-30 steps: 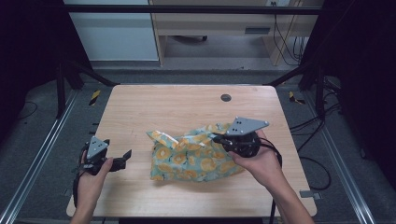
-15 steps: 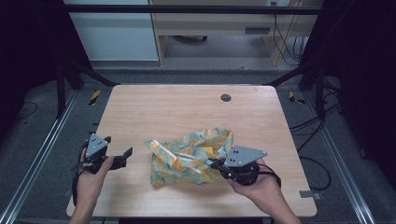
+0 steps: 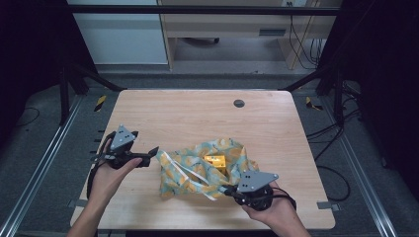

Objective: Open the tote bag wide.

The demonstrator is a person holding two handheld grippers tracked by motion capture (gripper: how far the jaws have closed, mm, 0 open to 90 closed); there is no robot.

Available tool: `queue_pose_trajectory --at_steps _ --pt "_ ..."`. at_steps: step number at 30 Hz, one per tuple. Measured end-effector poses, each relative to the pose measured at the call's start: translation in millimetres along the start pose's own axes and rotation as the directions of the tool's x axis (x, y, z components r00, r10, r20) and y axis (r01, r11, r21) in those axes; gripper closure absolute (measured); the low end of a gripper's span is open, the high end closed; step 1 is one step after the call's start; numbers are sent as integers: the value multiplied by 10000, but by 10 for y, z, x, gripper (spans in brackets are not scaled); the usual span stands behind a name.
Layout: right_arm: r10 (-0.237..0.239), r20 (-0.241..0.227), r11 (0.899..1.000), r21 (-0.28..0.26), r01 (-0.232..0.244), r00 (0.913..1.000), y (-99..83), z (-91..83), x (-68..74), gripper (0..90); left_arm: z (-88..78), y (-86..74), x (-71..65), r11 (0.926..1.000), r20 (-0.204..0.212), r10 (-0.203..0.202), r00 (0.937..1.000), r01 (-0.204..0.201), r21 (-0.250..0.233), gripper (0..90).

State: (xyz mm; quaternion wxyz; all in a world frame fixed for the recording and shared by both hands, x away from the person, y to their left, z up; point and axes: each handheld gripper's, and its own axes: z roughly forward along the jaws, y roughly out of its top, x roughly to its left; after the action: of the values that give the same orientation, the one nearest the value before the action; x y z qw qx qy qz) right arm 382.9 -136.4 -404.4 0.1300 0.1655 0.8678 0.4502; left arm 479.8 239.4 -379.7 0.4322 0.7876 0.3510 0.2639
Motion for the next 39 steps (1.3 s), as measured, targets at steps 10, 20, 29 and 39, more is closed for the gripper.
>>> queue_pose_trajectory --at_steps 10,20,29,39 --pt "251 -383 9963 829 -218 9990 -396 -4 20 900 251 195 -95 9986 728 166 9972 -202 490 124" --pt "374 -604 9903 1358 -289 9975 -609 51 33 900 580 279 -129 9912 1306 321 9909 -484 1235 165" --pt "389 -553 9881 1508 -302 9977 -690 60 6 900 929 170 -186 9740 2132 472 9759 -923 2069 183" --pt "429 -480 9899 1369 -360 9979 -718 52 -1 900 1146 17 -240 9609 3193 166 9475 -1034 2569 148"
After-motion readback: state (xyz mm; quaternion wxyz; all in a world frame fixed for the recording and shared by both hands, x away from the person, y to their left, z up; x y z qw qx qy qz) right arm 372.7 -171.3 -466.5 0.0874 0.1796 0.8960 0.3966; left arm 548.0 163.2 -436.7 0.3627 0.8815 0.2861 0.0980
